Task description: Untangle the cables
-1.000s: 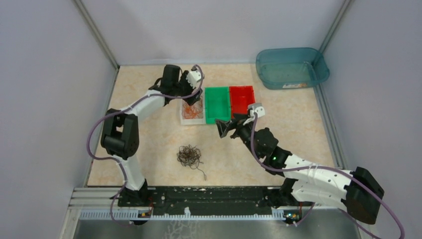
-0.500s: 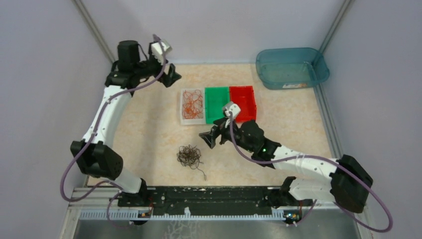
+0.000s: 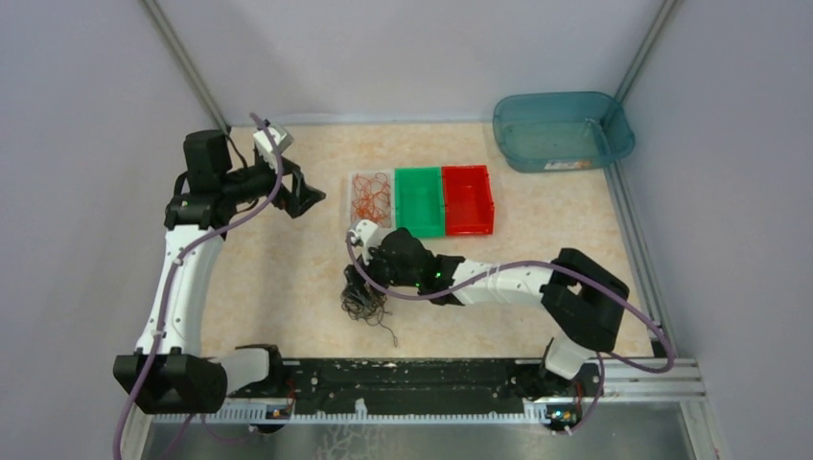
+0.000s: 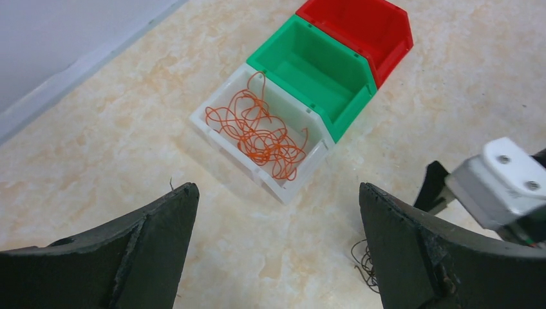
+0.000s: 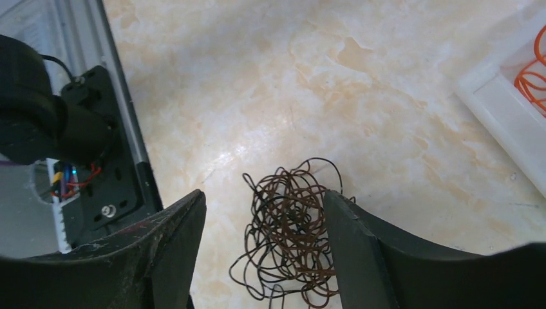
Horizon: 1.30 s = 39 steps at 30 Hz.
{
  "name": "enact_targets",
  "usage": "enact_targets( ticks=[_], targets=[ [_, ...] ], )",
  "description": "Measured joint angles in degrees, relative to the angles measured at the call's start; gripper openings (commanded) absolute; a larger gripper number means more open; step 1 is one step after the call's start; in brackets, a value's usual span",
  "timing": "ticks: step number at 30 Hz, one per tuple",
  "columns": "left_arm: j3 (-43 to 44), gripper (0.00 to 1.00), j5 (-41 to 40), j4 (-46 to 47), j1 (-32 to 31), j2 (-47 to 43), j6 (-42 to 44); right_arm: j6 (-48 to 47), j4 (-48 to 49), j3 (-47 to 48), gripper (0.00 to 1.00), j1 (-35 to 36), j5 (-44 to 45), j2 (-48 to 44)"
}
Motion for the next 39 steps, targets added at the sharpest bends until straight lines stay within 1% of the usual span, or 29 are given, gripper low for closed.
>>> enact_targets(
  ticks=[1, 2, 3, 5, 6, 10, 12, 13, 16, 20, 23, 27, 31, 34, 39],
  targets=[
    [-0.7, 1.0, 0.3, 0.0, 0.0, -0.5, -0.3, 0.0, -0.5, 0.7, 0.64, 0.2, 0.7, 1.0],
    [-1.4, 0.99, 0.6, 0.0, 0.0, -0.9, -0.6, 0.0, -1.0, 1.2, 0.59, 0.2, 1.3, 2.0],
    [-2.2, 0.99, 0.9, 0.0, 0.0, -1.4, -0.9, 0.1, -1.2, 1.2, 0.52, 0.2, 1.5, 2.6],
    [-3.1, 0.99, 1.3, 0.0, 0.0, -2.3, -1.4, 0.0, -1.1, 1.3, 0.35, 0.3, 1.9, 4.2],
    [-3.3, 0.99, 1.4, 0.0, 0.0, -2.4, -1.7, -0.2, -1.4, 1.4, 0.29, 0.3, 2.2, 4.8],
    [-3.8, 0.98, 1.7, 0.2, 0.1, -3.1, -2.5, 0.1, -4.4, 4.0, 0.16, 0.3, 4.1, 8.0],
    [-4.1, 0.98, 1.8, 0.3, 0.1, -3.5, -2.8, 0.0, -4.6, 4.4, 0.08, 0.3, 5.2, 8.0],
    [-4.3, 0.98, 1.9, 0.4, 0.1, -3.7, -2.9, -0.1, -4.5, 4.4, 0.06, 0.3, 5.8, 7.6],
    [-5.0, 0.99, 2.5, 0.5, 0.1, -4.2, -3.0, -0.6, -4.5, 4.3, 0.05, 0.3, 6.4, 5.0],
    [-6.6, 1.0, 5.0, 0.6, 0.3, -5.2, -3.0, -0.7, -2.9, 4.2, 0.03, -0.3, 4.8, -3.6],
    [-7.7, 1.0, 8.3, 0.4, 0.3, -6.2, -3.0, 0.6, 0.6, 4.1, 0.03, -1.2, 2.1, -10.5],
    [-7.9, 1.0, 13.0, -1.9, 0.3, -7.6, -1.0, 3.1, 5.5, 2.7, 0.04, -3.3, -1.1, -16.9],
    [-7.9, 0.99, 17.6, -6.6, 0.3, -9.2, 2.9, 5.4, 7.8, 1.6, 0.04, -5.1, -3.5, -19.0],
    [-8.1, 0.96, 21.5, -9.9, 0.3, -10.6, 5.3, 7.1, 8.0, 1.6, 0.04, -6.1, -5.0, -19.0],
    [-9.9, 0.91, 26.8, -12.2, -0.3, -13.1, 7.1, 9.6, 9.6, 1.6, 0.04, -6.3, -7.0, -18.9]
  ],
)
